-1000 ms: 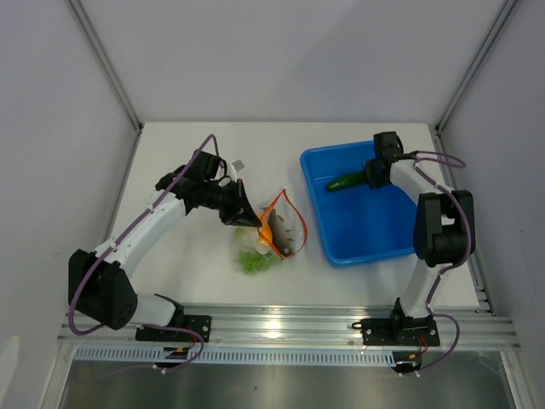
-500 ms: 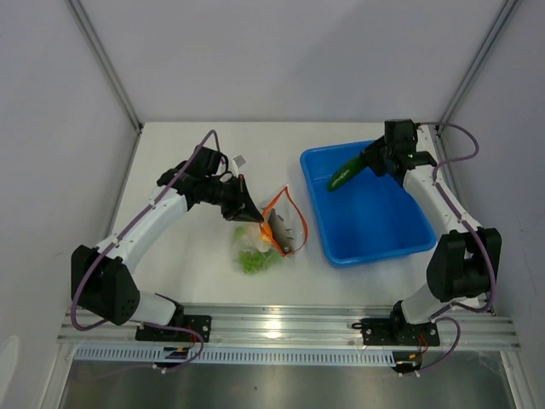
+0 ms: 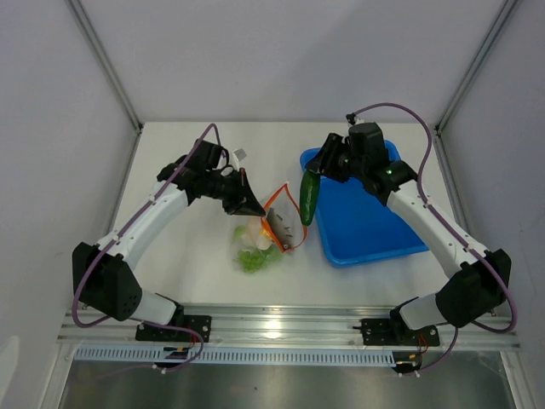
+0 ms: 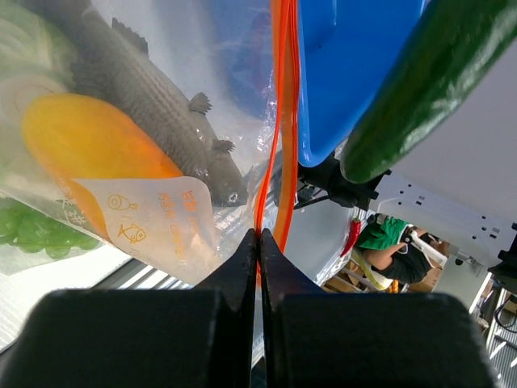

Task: Place the food in the zip-top bag and seal the zipper
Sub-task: Place the fake vegetable in the zipper food storage bag, then adjust the zipper food storage bag at the center of the board.

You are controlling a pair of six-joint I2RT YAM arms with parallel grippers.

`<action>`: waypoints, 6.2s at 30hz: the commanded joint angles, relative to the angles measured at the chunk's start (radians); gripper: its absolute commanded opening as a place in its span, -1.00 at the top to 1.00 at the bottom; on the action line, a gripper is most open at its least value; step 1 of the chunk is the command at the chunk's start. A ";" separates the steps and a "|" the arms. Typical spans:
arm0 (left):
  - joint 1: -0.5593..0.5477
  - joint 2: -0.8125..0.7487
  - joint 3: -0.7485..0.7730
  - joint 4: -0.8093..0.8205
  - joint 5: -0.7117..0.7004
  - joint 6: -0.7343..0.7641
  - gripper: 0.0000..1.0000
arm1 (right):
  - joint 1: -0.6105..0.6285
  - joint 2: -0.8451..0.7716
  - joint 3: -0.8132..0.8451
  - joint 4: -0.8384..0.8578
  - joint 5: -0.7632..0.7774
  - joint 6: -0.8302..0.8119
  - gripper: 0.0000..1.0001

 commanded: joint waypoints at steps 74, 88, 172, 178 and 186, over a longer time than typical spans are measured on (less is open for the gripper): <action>0.010 -0.020 -0.019 0.142 0.127 -0.184 0.99 | 0.247 0.031 -0.138 0.018 -0.044 -0.164 -0.05; 0.010 -0.023 -0.022 0.136 0.122 -0.181 0.99 | 0.214 -0.058 -0.063 -0.128 -0.023 -0.223 -0.37; 0.029 -0.261 0.067 -0.108 -0.085 -0.095 0.99 | 0.243 0.146 0.321 -0.263 -0.343 -0.249 1.00; 0.030 -0.263 -0.091 -0.063 -0.102 -0.069 0.99 | 0.252 0.155 0.233 -0.226 -0.339 -0.249 1.00; 0.030 -0.243 -0.026 -0.065 -0.103 -0.078 0.99 | 0.255 0.172 0.235 -0.238 -0.342 -0.244 1.00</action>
